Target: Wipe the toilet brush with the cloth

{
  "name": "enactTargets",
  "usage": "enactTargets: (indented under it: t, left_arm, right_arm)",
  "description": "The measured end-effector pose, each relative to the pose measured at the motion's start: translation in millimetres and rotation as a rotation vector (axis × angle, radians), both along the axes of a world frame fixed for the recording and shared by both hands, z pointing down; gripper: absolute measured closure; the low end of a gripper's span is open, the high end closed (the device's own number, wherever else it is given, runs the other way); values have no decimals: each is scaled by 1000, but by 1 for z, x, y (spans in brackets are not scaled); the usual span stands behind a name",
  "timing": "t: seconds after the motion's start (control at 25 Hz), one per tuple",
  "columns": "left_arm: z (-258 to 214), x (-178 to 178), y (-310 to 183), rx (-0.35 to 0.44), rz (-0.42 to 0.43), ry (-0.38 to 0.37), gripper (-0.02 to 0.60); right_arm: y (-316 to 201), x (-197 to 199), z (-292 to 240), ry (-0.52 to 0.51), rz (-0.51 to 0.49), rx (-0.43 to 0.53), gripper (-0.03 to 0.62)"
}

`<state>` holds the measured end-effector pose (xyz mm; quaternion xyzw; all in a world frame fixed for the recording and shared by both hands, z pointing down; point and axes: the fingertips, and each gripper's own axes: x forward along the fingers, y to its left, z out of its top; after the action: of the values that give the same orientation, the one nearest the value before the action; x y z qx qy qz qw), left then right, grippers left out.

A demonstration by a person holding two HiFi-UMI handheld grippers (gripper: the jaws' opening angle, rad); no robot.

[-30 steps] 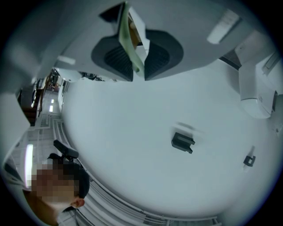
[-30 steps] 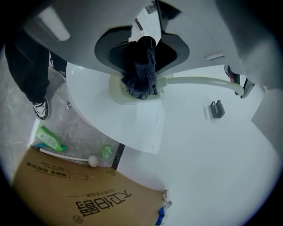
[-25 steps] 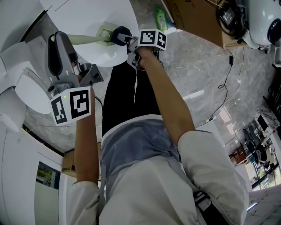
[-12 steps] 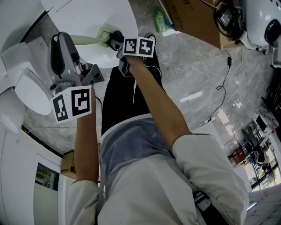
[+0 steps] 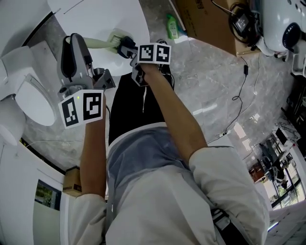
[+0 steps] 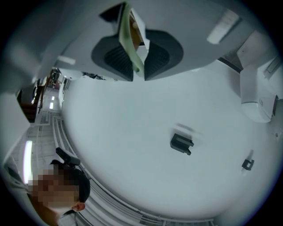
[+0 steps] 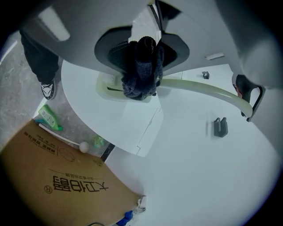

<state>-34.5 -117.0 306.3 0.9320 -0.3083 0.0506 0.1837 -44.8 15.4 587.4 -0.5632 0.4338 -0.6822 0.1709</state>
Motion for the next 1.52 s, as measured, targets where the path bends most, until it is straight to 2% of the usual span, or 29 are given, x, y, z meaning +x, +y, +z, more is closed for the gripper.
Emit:
enactTargets:
  t: [0.28,0.84,1.52]
  left_arm:
    - [-2,1,-1,-1,7,-13,581]
    - [-5,-2,0,4,28,-29,581]
    - [-8,-10,-1,-15,23,-7,581]
  right_arm:
    - [-2,8,-20,10,-30,18,493]
    - [-4,12,-59,-31,-3,41,493]
    - [-15,17,-144,13,-67,145,493]
